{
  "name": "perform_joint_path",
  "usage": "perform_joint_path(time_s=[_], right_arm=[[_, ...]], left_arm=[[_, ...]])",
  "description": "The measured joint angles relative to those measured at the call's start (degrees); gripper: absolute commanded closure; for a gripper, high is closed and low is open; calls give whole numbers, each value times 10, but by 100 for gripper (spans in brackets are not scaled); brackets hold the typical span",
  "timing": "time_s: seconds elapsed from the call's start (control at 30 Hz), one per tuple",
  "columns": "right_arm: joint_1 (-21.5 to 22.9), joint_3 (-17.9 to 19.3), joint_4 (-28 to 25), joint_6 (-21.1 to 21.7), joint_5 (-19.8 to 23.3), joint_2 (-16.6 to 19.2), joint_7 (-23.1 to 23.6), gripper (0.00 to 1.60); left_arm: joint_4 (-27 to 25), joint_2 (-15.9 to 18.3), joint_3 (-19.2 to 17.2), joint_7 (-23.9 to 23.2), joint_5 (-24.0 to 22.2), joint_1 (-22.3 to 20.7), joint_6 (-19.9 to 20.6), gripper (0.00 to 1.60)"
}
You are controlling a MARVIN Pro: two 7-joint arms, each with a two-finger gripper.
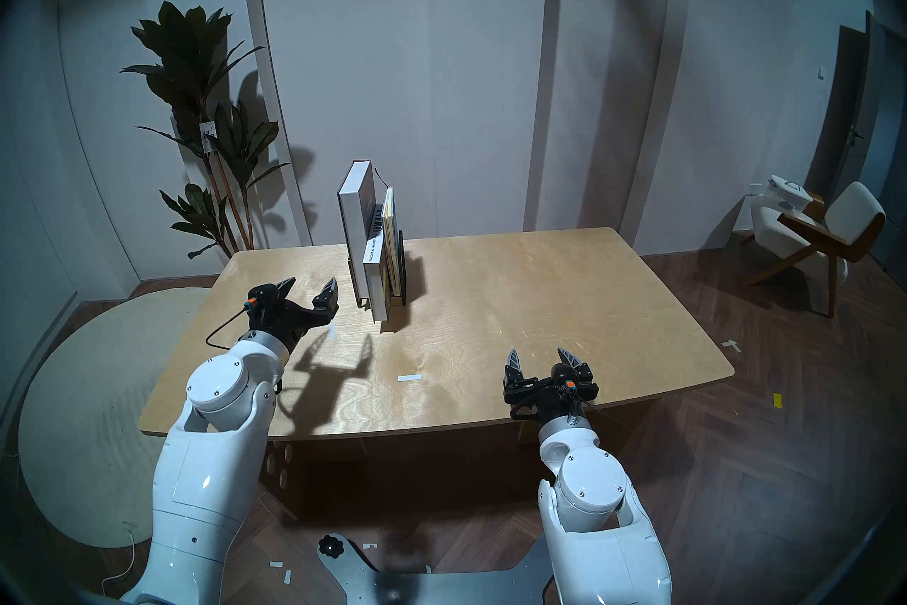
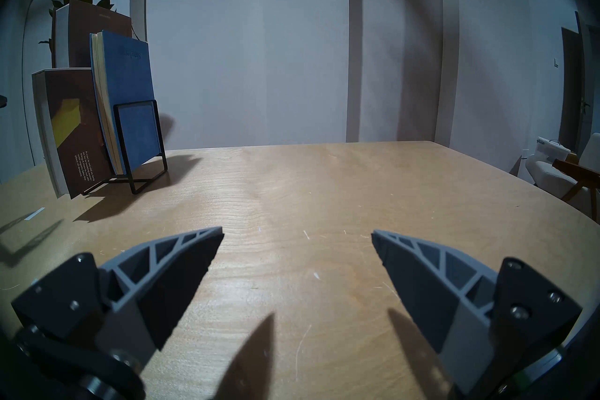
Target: Stack the books into one stack
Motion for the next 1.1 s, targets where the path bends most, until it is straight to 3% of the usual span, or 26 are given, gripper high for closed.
perform_joint_path(time_s=[0.6,1.1], right_arm=[[1,0,2,0,0,0,0,0],[1,0,1,0,0,0,0,0]], left_arm=[[51,-12,30,-30,-46,-92,18,0],[109,7,38,-77,-64,-163,9,0]])
